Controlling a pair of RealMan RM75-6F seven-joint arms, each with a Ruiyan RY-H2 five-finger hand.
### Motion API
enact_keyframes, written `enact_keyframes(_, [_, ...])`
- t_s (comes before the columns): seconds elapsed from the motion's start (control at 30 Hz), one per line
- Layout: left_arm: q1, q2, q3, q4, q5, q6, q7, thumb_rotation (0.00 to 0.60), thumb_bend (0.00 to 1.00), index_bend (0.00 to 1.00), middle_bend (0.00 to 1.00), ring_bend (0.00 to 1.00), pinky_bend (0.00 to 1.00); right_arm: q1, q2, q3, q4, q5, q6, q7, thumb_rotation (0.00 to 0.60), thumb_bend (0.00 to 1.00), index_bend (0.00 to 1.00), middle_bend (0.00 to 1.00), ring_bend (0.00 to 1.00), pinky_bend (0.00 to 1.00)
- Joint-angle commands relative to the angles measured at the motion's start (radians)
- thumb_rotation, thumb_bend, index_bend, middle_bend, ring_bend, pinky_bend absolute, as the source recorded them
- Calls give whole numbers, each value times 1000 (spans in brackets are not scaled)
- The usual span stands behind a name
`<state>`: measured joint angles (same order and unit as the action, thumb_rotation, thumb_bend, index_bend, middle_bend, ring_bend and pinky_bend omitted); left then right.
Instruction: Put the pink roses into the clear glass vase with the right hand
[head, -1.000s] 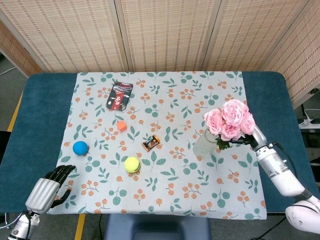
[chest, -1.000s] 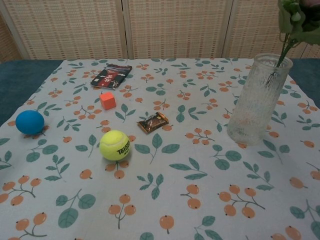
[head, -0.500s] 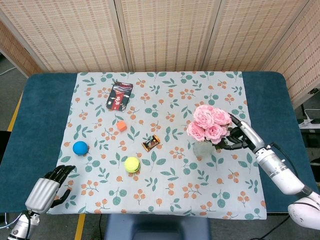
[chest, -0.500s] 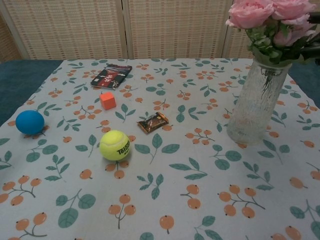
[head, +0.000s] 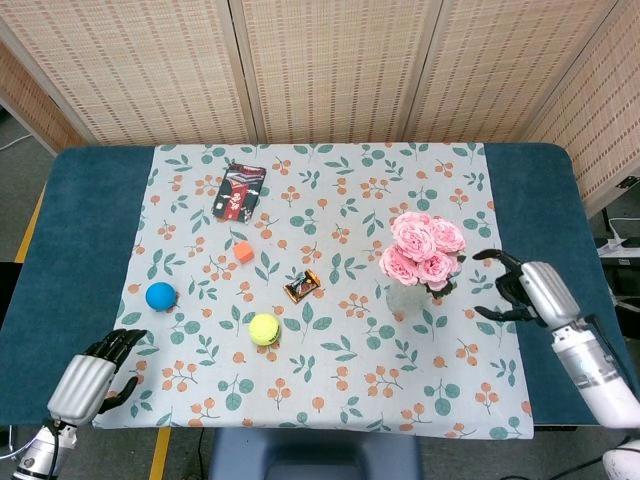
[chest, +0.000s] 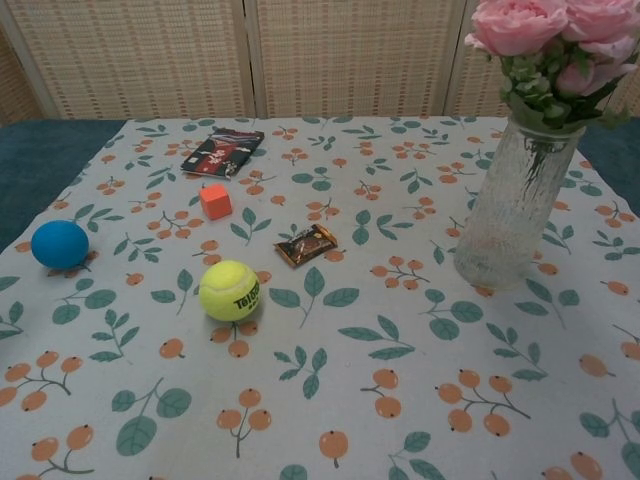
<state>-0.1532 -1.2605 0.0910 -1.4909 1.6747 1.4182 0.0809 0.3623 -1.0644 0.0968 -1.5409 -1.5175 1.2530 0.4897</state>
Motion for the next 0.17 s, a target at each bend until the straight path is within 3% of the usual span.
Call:
enact_keyframes(0.03, [1,0,-1,-1,4,5,2,600,380,111,161,148,365,-222,-176,-43,101,15,347,-703,600,18,258,629,587,850])
enact_keyframes(0.17, [2,3,-3,-4,5,13,-2,600,380,111,161,148,365,-236,-169,-56,85,-1,347,-704,600,15,182,441,379,781])
